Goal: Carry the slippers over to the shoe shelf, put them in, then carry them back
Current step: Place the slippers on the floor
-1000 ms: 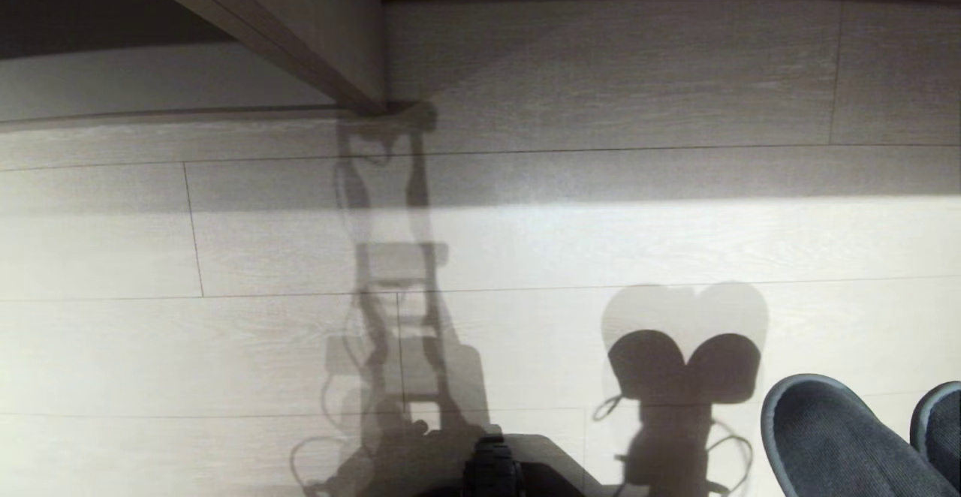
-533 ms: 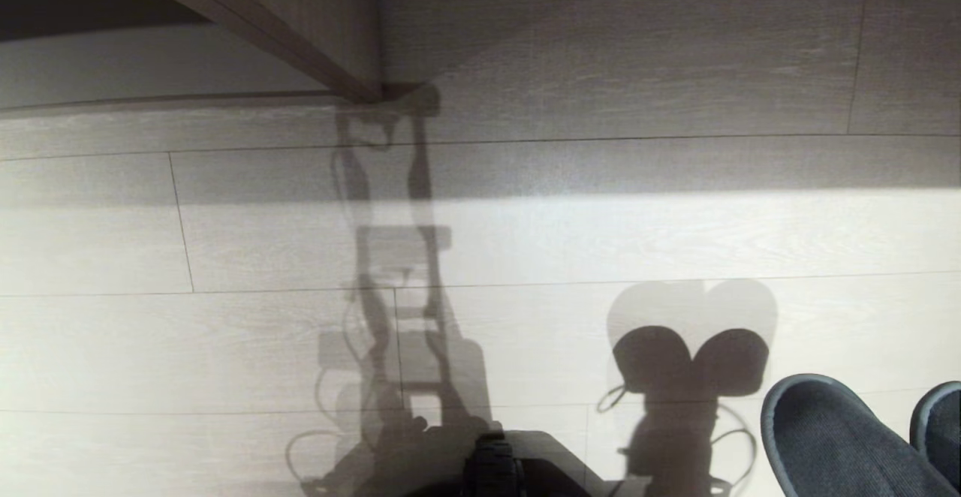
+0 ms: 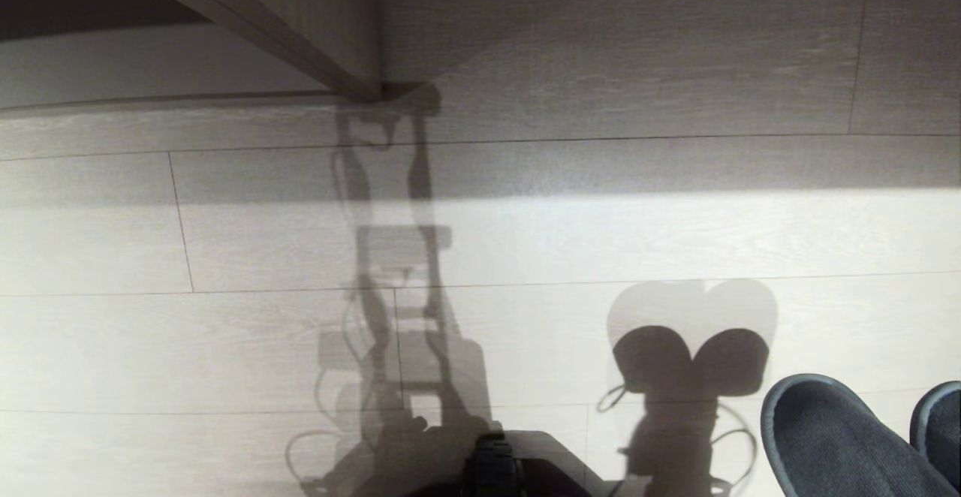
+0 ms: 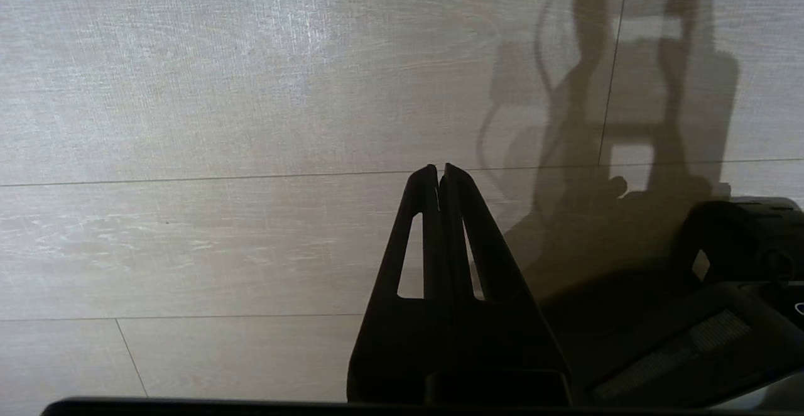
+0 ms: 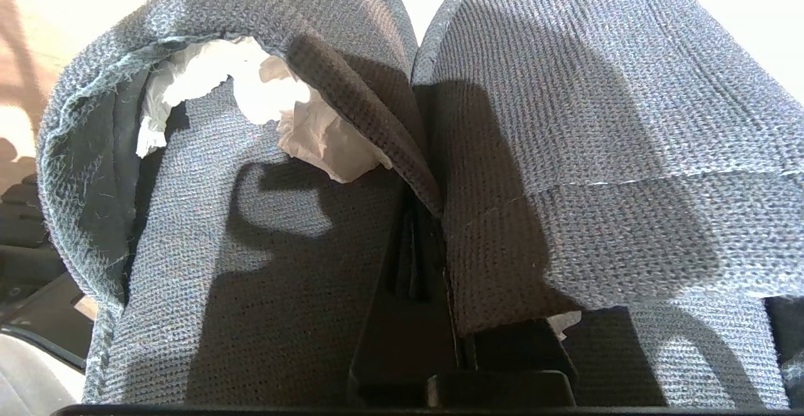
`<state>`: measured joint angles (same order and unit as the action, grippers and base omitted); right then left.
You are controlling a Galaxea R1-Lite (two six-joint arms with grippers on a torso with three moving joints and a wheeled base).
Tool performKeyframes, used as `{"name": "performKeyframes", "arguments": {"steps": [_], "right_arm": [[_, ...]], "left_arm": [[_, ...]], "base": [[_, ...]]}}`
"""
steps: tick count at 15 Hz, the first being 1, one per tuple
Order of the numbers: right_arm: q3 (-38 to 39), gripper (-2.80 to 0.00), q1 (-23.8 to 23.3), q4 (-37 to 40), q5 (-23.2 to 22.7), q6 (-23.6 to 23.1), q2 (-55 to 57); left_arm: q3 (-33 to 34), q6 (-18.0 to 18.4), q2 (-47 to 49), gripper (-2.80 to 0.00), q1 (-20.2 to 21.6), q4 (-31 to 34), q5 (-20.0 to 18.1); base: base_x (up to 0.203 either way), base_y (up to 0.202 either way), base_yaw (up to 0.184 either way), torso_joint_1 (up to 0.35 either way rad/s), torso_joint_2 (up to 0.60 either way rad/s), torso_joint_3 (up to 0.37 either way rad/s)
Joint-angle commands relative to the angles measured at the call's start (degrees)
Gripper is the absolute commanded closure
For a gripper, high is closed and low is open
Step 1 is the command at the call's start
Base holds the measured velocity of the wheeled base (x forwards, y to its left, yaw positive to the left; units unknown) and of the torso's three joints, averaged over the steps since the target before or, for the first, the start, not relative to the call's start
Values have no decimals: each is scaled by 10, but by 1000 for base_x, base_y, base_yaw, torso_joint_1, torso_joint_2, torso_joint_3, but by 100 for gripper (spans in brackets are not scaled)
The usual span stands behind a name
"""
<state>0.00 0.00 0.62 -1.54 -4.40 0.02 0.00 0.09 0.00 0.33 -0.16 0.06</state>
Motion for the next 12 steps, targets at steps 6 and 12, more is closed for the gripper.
{"name": "performKeyframes", "arguments": {"steps": [6, 12], "right_arm": [[-6, 0, 0, -2, 2, -6, 1], [-242, 0, 2, 75, -4, -7, 141]], "left_arm": [[0, 0, 0, 0, 0, 0, 0], [0, 0, 0, 0, 0, 0, 0]], "base": [[0, 0, 0, 0, 0, 0], [0, 0, 0, 0, 0, 0]]}}
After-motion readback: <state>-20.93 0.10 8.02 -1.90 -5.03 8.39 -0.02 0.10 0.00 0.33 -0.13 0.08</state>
